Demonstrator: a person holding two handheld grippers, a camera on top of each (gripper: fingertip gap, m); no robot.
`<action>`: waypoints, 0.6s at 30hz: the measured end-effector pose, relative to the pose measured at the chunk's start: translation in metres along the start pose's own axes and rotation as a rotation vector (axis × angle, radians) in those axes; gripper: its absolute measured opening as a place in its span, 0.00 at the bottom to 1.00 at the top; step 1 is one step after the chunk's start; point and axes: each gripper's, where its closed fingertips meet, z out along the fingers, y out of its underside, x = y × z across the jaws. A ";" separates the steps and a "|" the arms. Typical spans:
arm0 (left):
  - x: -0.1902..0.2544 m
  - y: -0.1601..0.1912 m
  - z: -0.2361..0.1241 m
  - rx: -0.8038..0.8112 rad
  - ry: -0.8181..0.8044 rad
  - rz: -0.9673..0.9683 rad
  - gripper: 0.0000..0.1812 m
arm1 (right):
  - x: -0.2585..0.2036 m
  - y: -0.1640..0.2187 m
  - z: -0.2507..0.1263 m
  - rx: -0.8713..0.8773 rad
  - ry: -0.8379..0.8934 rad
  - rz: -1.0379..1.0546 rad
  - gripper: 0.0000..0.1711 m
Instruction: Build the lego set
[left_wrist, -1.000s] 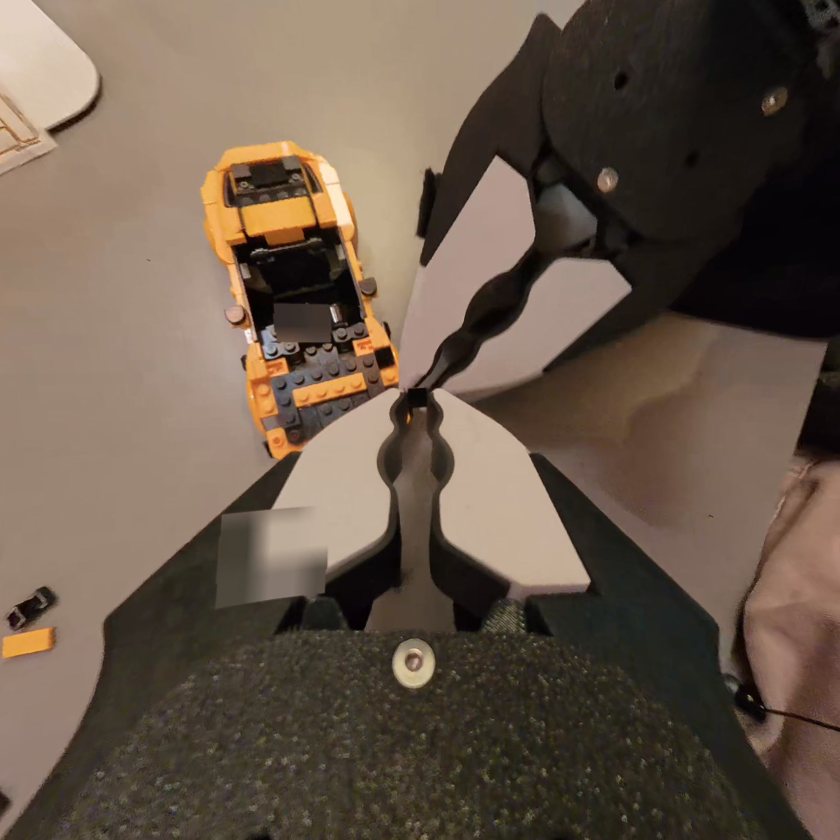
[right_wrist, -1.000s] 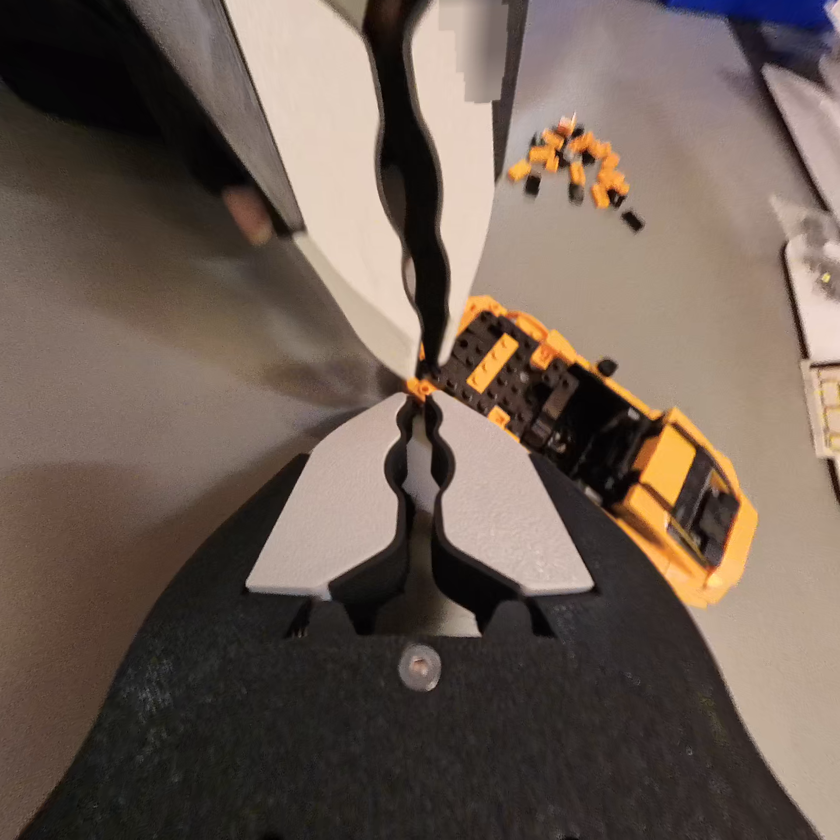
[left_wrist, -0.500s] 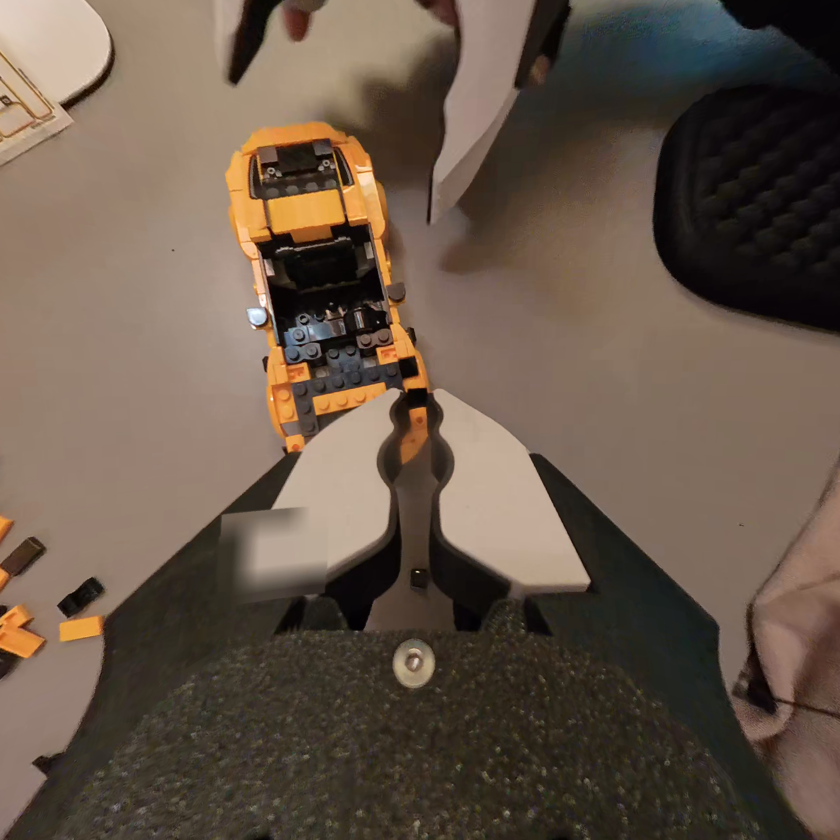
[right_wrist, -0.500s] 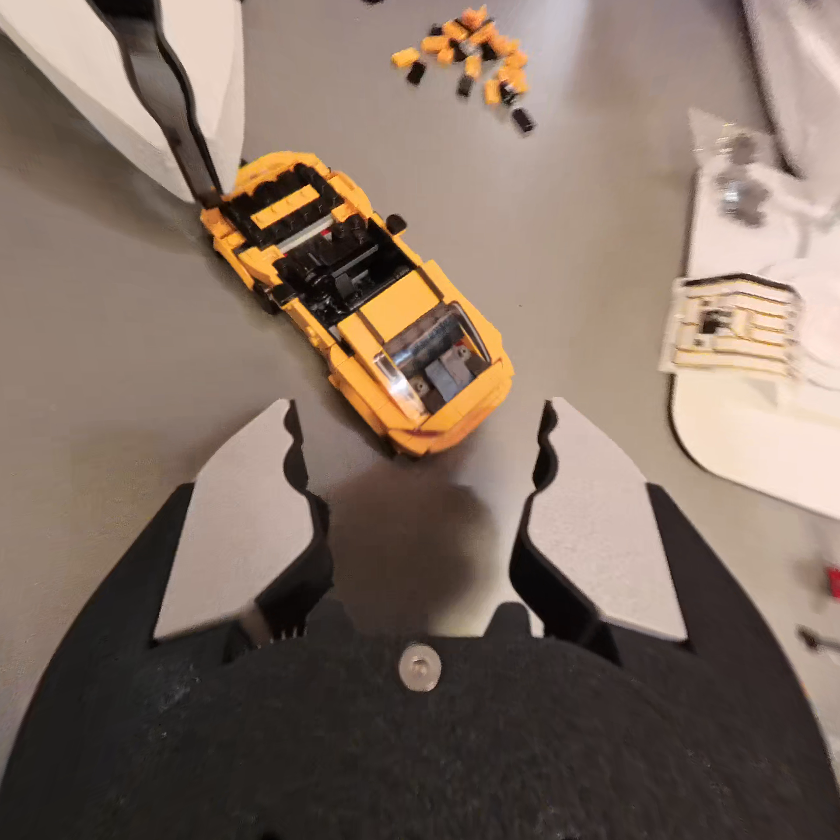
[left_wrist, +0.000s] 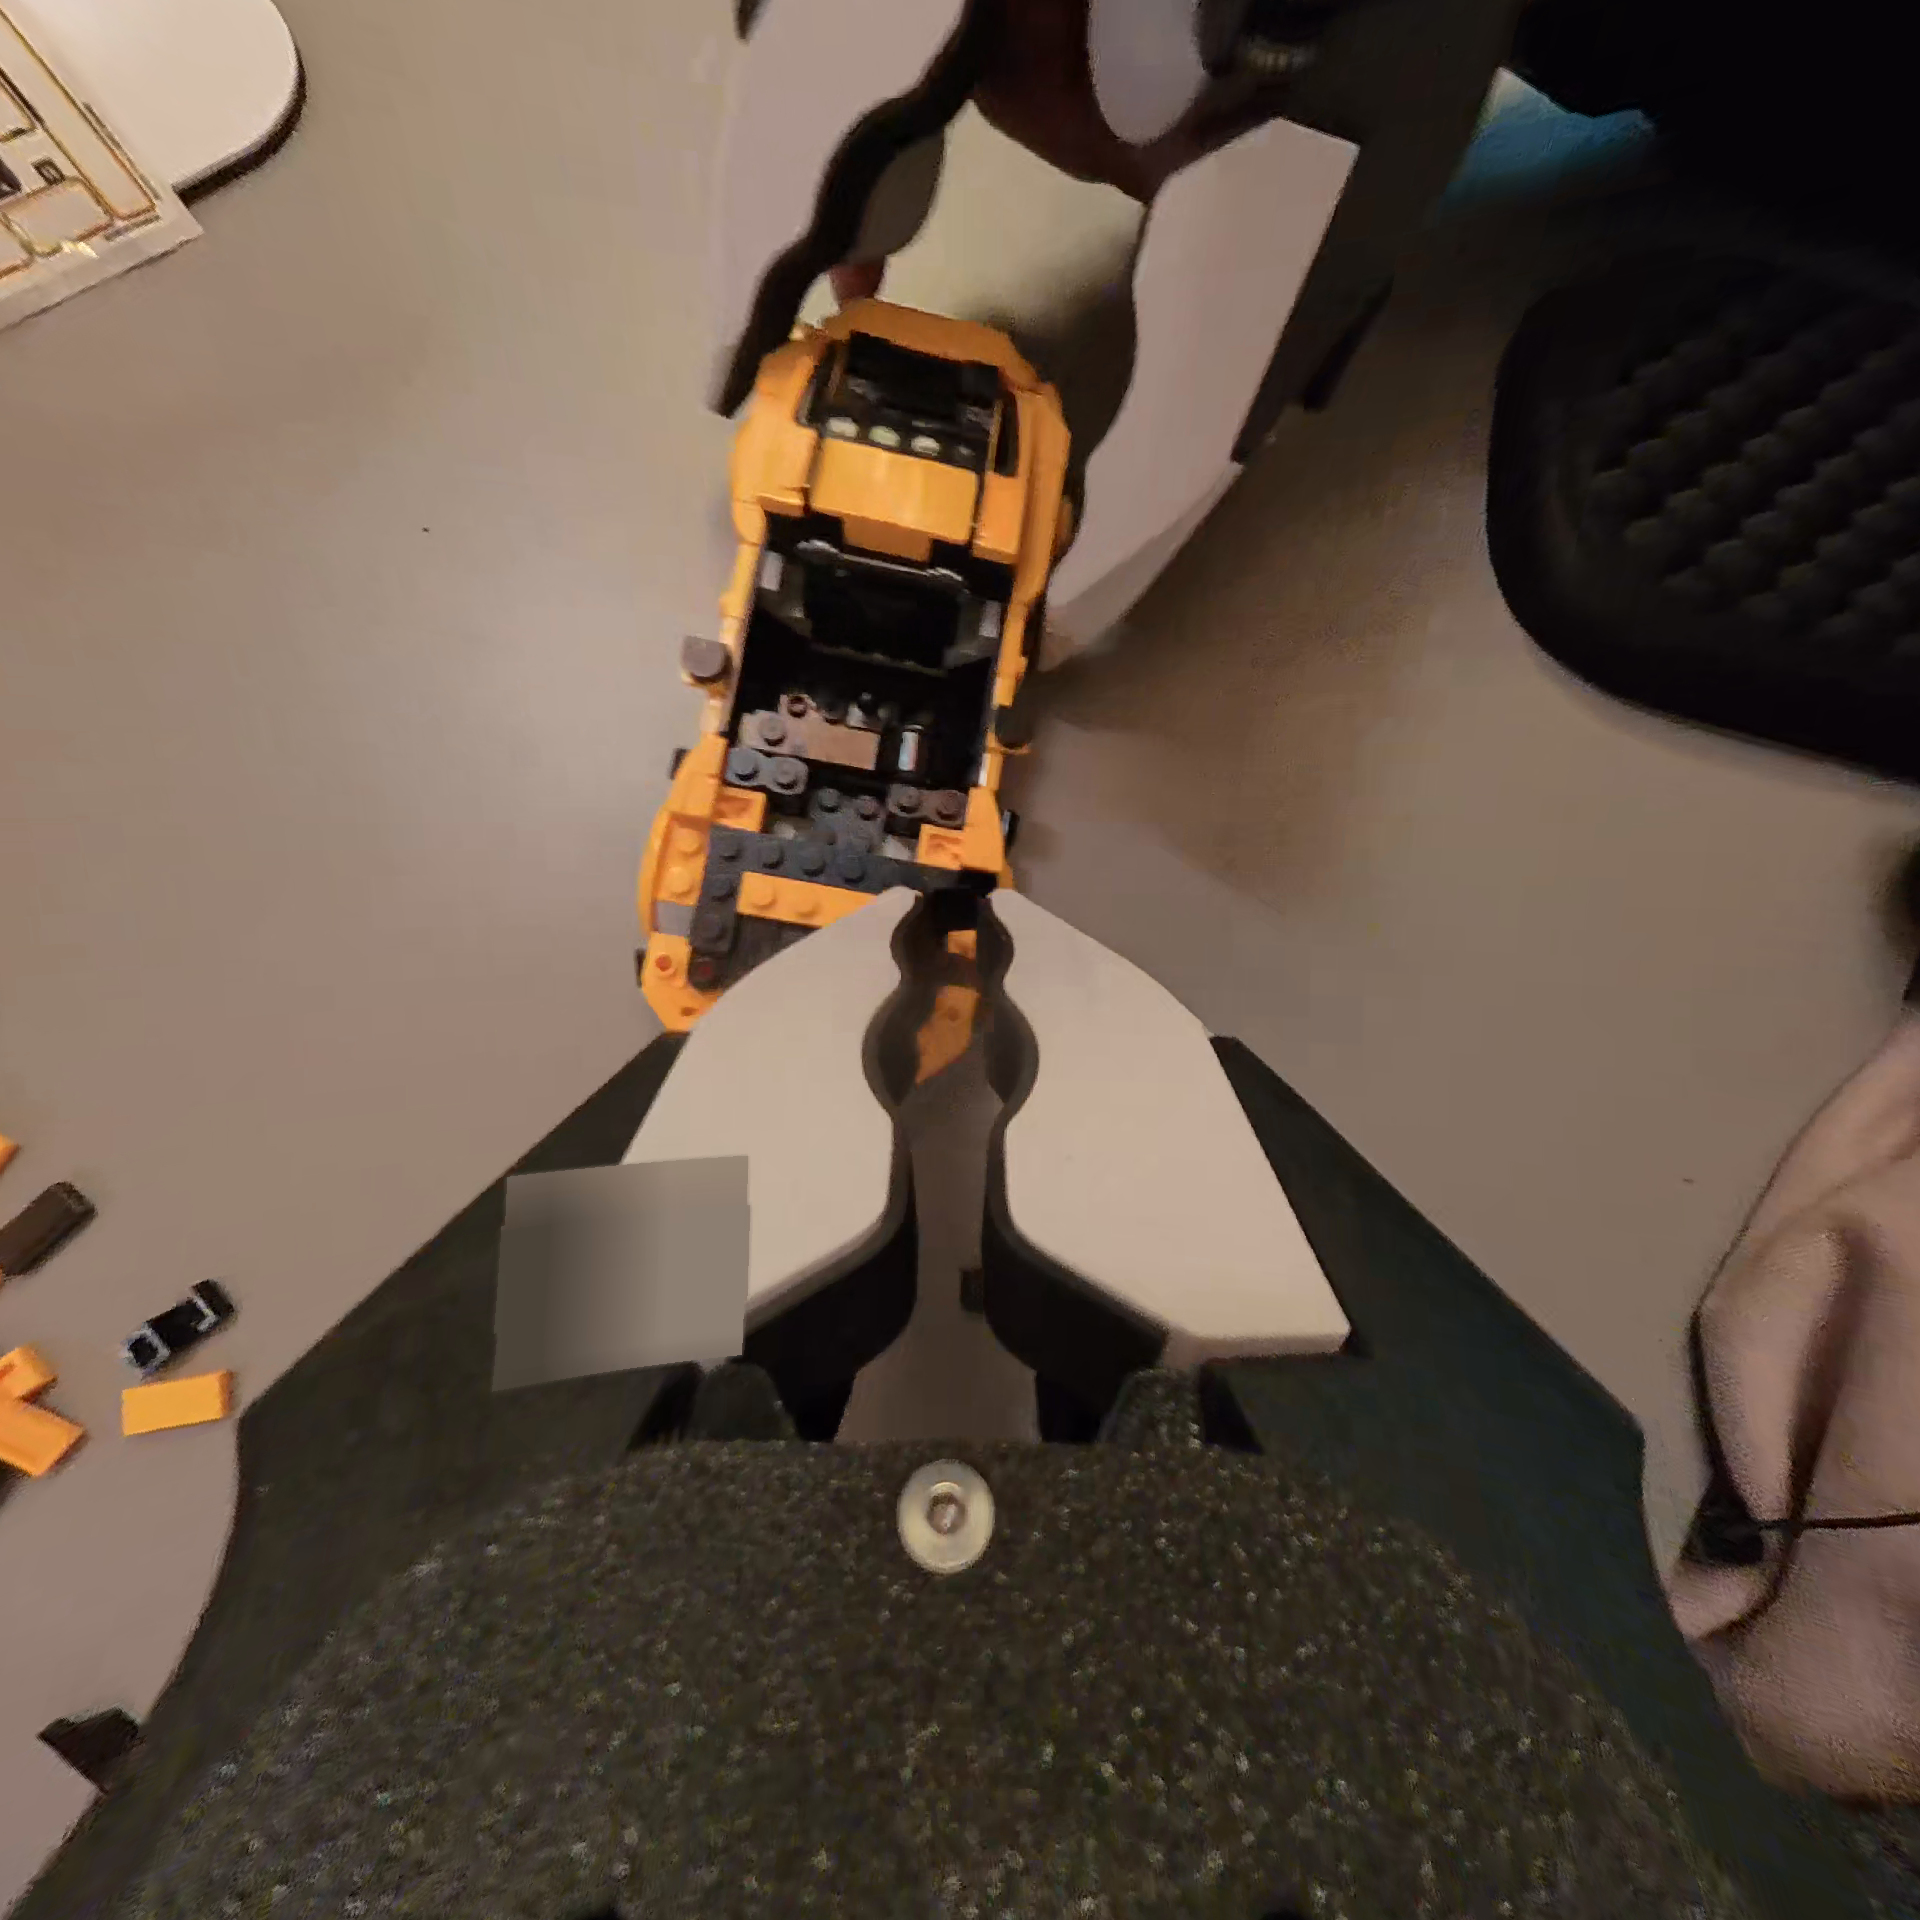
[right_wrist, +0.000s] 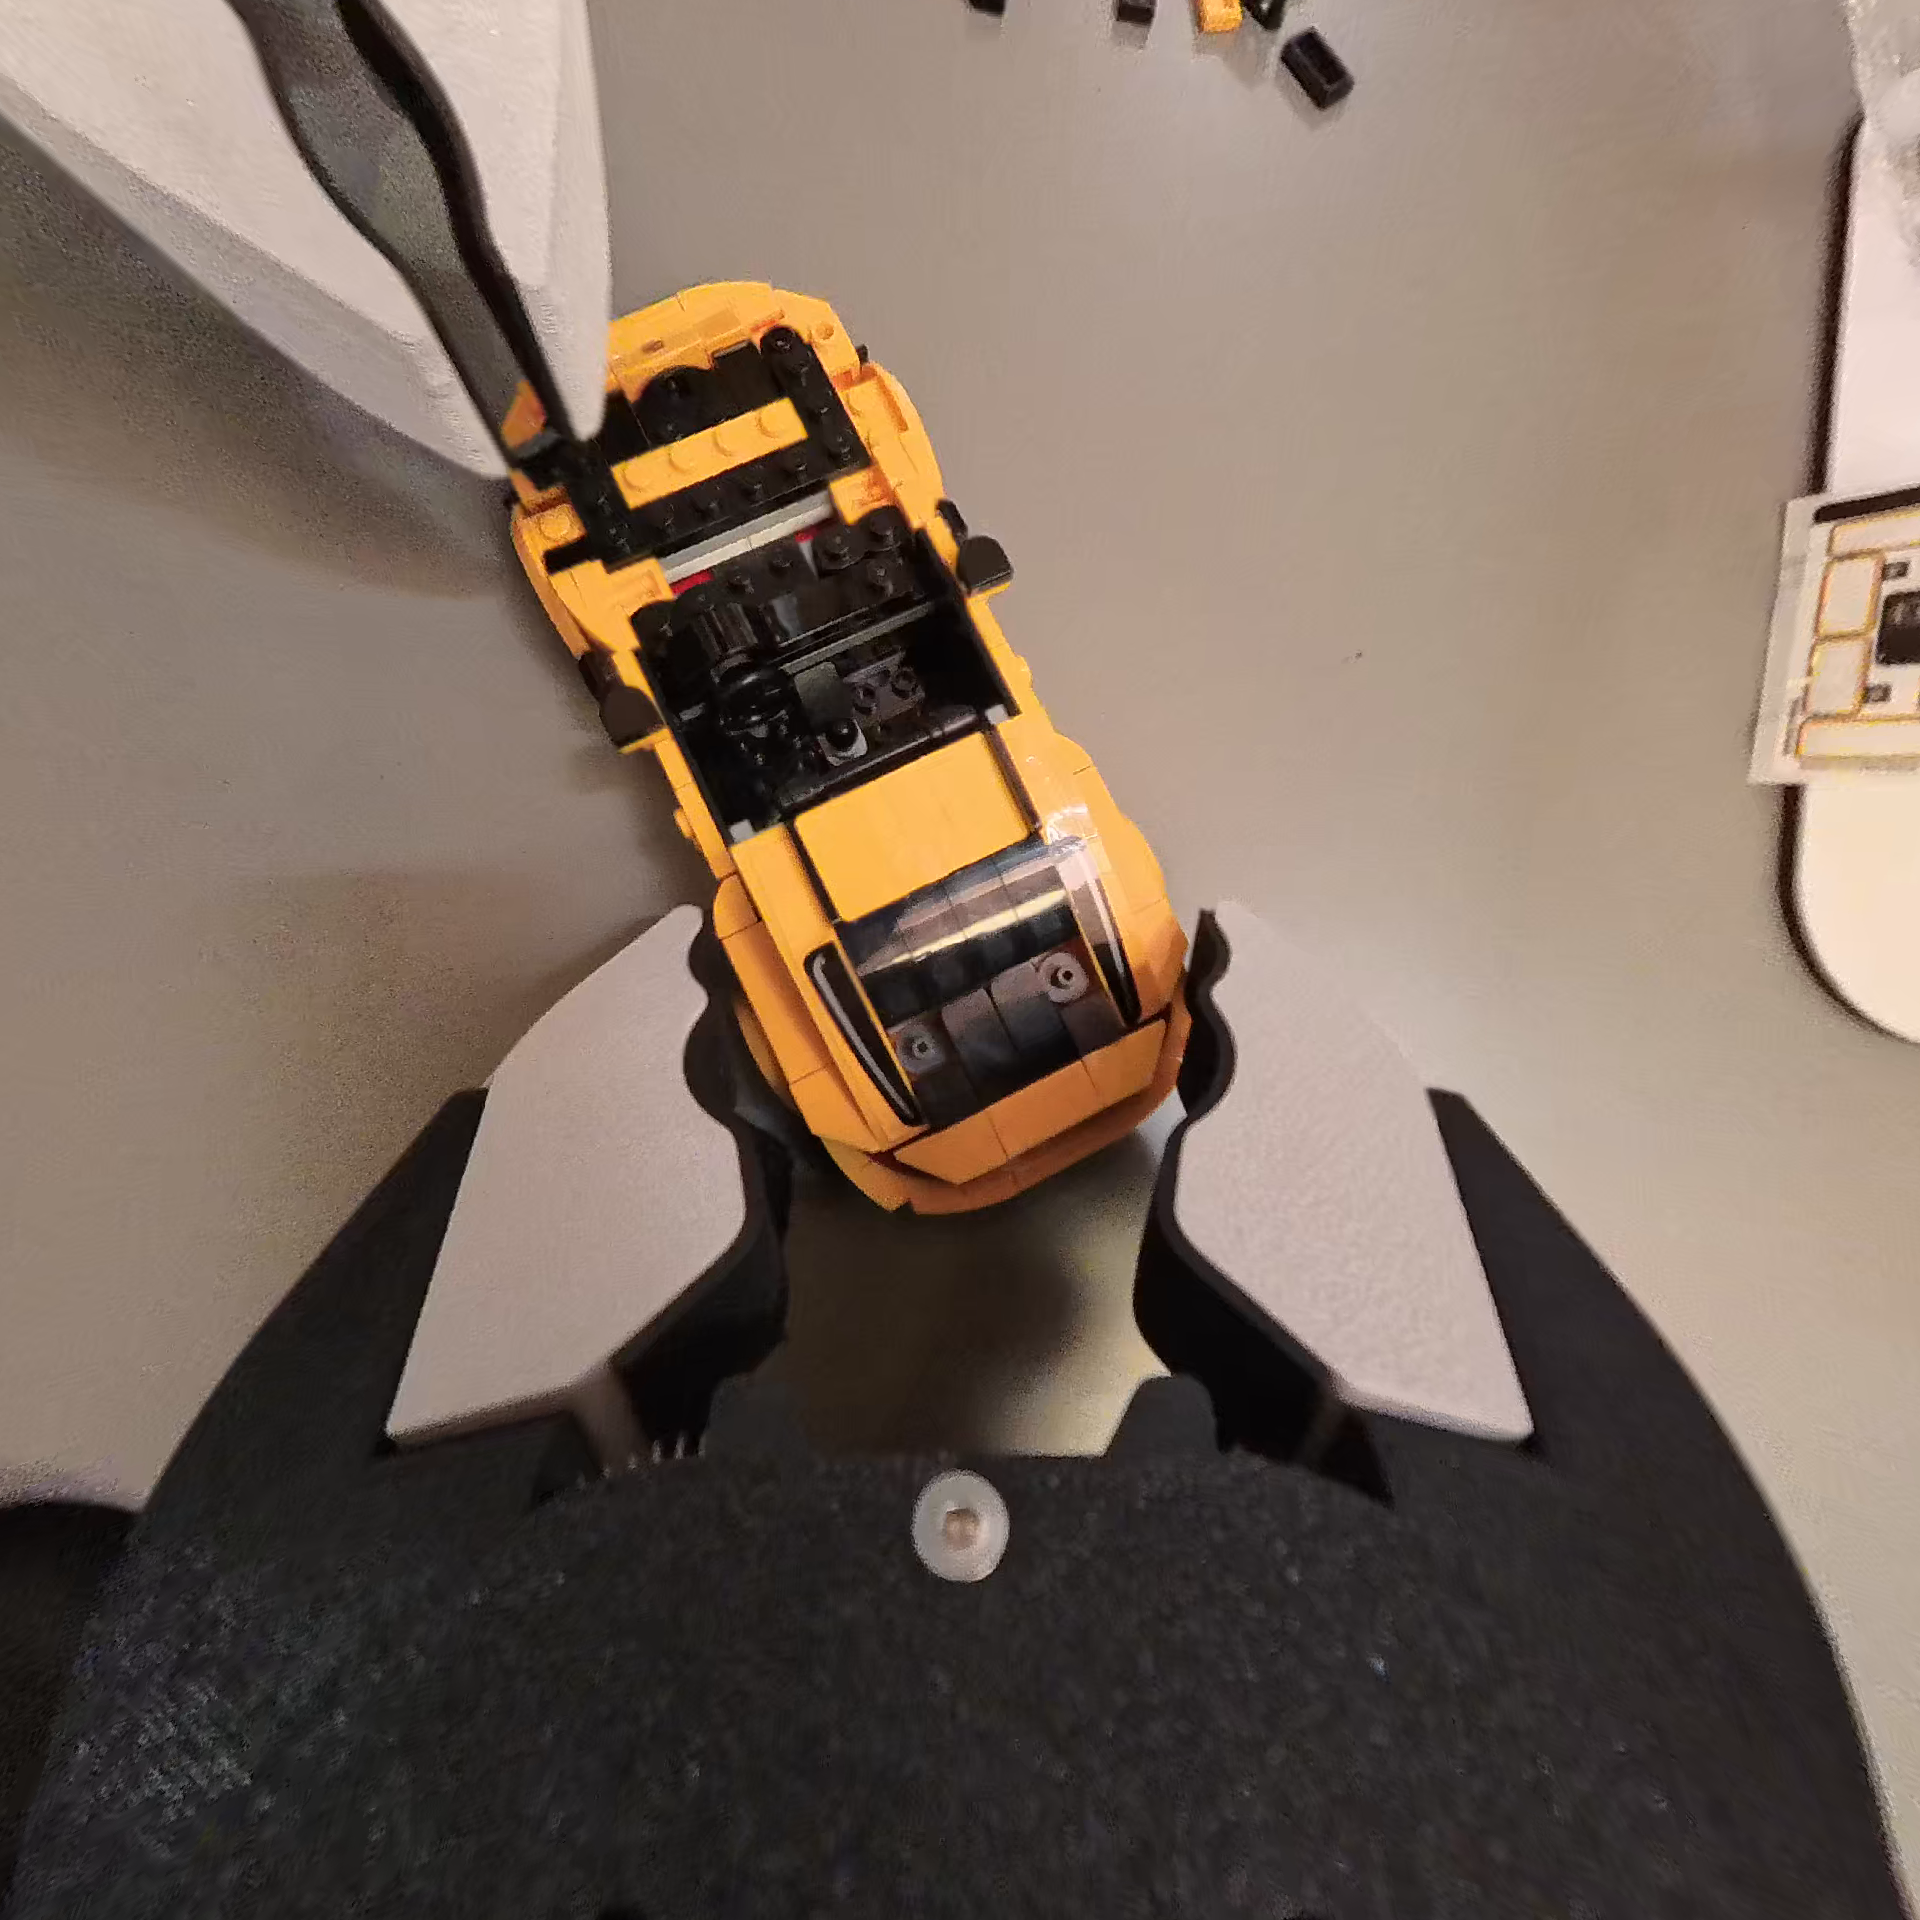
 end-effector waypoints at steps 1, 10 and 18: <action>0.000 0.001 0.000 0.001 -0.003 0.016 0.04 | -0.004 0.000 -0.001 0.006 0.007 0.015 0.49; 0.007 0.011 0.004 -0.059 0.013 0.100 0.04 | -0.008 0.000 0.000 -0.009 0.033 0.042 0.49; 0.008 0.015 0.004 -0.115 0.039 0.130 0.04 | -0.007 0.000 0.000 0.000 0.035 0.046 0.49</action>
